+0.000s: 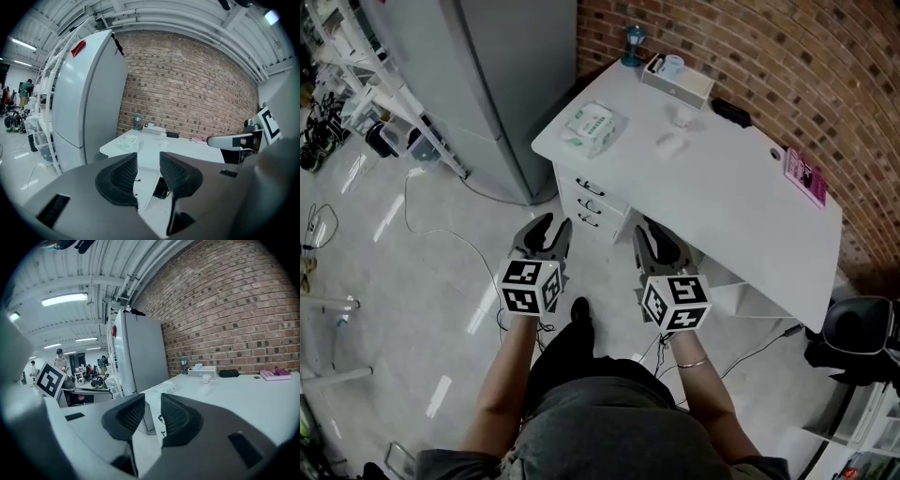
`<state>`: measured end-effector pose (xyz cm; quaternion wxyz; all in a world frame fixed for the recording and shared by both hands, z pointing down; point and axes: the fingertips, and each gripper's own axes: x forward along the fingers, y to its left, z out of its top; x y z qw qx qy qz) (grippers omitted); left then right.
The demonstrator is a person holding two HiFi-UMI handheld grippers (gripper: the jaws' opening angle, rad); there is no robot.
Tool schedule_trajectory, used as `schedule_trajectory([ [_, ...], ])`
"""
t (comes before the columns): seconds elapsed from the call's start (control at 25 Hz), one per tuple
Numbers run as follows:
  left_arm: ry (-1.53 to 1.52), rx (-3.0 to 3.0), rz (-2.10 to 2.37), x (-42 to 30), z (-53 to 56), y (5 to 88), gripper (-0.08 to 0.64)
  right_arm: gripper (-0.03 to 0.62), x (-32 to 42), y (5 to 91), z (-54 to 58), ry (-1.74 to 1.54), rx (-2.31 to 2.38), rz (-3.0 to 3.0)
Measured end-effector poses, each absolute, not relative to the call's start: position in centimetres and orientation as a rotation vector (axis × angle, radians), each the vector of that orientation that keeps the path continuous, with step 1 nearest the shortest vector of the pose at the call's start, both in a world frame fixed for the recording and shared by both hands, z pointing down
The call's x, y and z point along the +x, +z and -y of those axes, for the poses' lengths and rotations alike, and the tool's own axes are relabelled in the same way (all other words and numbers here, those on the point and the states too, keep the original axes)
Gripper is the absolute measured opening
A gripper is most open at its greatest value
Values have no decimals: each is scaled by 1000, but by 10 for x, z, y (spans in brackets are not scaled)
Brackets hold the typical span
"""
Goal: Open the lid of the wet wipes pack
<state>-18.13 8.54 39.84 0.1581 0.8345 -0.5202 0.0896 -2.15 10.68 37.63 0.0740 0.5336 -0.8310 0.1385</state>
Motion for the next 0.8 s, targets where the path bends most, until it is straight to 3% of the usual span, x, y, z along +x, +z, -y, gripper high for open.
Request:
schedule_trajectory([
  [0.8, 279, 2417, 1453, -203, 15, 401, 140, 109, -50, 379, -14, 364, 1628, 2451],
])
